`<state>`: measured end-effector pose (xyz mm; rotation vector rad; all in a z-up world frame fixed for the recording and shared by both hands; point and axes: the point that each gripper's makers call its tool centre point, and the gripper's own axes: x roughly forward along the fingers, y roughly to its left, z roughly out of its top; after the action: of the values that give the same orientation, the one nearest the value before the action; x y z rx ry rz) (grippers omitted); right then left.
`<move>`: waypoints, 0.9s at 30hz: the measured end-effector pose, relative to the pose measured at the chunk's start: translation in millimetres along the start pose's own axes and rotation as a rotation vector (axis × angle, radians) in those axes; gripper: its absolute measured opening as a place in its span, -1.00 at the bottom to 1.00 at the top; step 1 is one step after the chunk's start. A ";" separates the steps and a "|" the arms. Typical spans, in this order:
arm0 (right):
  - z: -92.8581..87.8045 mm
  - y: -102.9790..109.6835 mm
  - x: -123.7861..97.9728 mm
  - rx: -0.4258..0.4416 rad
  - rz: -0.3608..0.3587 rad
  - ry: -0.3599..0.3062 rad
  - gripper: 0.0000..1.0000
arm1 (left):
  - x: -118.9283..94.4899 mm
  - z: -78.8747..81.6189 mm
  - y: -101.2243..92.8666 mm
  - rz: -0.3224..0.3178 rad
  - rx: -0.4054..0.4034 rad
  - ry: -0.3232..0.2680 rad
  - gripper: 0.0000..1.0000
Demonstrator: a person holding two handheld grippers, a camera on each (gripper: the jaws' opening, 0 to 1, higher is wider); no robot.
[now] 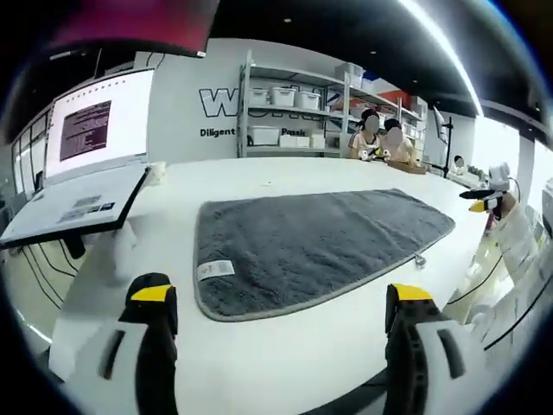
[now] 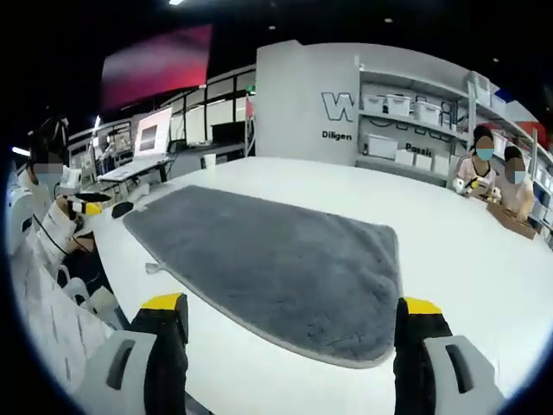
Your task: Open the folded towel by lifting each exposed corner and separating the folded layers until the towel lies flat within the target outline without major curled edges
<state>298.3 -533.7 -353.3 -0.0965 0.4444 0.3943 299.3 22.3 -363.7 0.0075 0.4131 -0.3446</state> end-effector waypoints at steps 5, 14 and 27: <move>-0.6 10.1 6.0 0.011 0.030 -0.014 0.99 | -1.2 2.4 2.1 0.006 -0.020 -0.021 0.98; -5.8 13.3 8.8 0.015 0.031 0.013 0.99 | 0.7 0.7 5.6 -0.001 -0.023 -0.015 0.98; -8.7 11.2 8.9 0.020 0.010 0.033 0.99 | 7.8 5.8 10.2 -0.001 -0.018 -0.020 0.98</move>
<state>297.7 -521.9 -365.1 -0.0810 0.4812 0.3988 311.6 28.8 -362.2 -0.0139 0.3962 -0.3418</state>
